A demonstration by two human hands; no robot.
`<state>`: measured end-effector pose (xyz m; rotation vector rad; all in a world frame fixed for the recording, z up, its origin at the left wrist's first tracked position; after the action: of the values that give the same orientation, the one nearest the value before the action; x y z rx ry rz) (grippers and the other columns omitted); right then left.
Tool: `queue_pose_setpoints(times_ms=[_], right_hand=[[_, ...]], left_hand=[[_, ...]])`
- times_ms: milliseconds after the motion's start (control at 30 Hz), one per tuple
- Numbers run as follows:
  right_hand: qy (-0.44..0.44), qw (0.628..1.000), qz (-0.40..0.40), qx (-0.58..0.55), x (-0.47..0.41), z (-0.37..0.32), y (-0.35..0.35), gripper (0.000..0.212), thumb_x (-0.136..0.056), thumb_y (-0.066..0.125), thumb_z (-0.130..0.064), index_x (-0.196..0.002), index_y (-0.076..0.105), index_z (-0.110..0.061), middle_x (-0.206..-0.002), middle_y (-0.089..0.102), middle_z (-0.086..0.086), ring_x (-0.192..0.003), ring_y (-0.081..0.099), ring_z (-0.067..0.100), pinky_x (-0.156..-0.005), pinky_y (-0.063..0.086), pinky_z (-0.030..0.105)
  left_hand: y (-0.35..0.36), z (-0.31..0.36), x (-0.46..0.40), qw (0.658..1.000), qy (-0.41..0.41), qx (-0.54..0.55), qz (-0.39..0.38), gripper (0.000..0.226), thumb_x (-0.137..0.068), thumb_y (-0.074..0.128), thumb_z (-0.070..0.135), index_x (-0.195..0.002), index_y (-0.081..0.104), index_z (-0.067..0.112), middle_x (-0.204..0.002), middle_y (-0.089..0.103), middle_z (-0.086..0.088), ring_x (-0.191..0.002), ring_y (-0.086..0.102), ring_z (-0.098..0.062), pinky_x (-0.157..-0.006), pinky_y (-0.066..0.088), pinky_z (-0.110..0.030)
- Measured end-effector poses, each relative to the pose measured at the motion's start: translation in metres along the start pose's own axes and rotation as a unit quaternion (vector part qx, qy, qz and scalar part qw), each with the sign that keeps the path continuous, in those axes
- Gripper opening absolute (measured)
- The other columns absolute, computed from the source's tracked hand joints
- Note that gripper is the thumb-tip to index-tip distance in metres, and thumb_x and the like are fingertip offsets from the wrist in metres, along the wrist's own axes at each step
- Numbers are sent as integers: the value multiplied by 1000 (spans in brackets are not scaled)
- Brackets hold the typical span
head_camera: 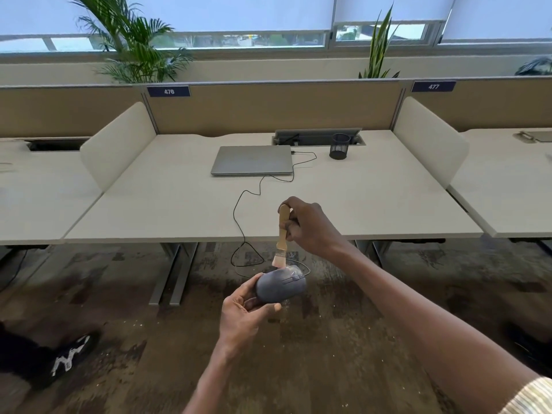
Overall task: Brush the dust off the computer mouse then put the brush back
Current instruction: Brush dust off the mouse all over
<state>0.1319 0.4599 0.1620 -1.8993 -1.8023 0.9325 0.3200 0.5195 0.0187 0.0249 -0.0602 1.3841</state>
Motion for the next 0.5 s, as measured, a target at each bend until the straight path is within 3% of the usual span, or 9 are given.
queue_pose_setpoints(times_ms=[100, 300, 500], right_hand=[[7, 999, -4, -31, -3, -7, 6, 22, -91, 61, 6, -111, 60, -3, -86, 71, 17, -73, 74, 24, -69, 65, 41], [46, 999, -7, 20, -9, 7, 8, 16, -93, 63, 0, -108, 61, 0, -87, 70, 18, -66, 73, 27, -68, 63, 44], [62, 997, 23, -28, -5, 21, -7, 21, -94, 54, 8, -111, 58, -3, -91, 69, 22, -78, 73, 29, -70, 65, 42]], left_hand=[[0, 4, -1, 1000, 3, 0, 1, 72, -66, 85, -16, -126, 63, 18, -110, 76, 1, -100, 76, -12, -76, 60, -20], [1, 5, 0, 1000, 10, -8, 1, 72, -68, 85, -14, -129, 63, 17, -115, 73, 1, -102, 75, -9, -77, 60, -19], [-2, 0, -3, 1000, -1, -15, 13, 75, -67, 86, -9, -132, 60, 16, -118, 73, -3, -105, 74, -10, -84, 59, -21]])
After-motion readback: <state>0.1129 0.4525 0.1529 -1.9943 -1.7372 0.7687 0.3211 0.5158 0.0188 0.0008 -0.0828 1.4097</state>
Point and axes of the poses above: each hand's wrist, its own x-axis away from the middle knuckle, its own y-axis out of the palm, z = x × y, the point moved 4 cm from there along -x, towards the middle knuckle
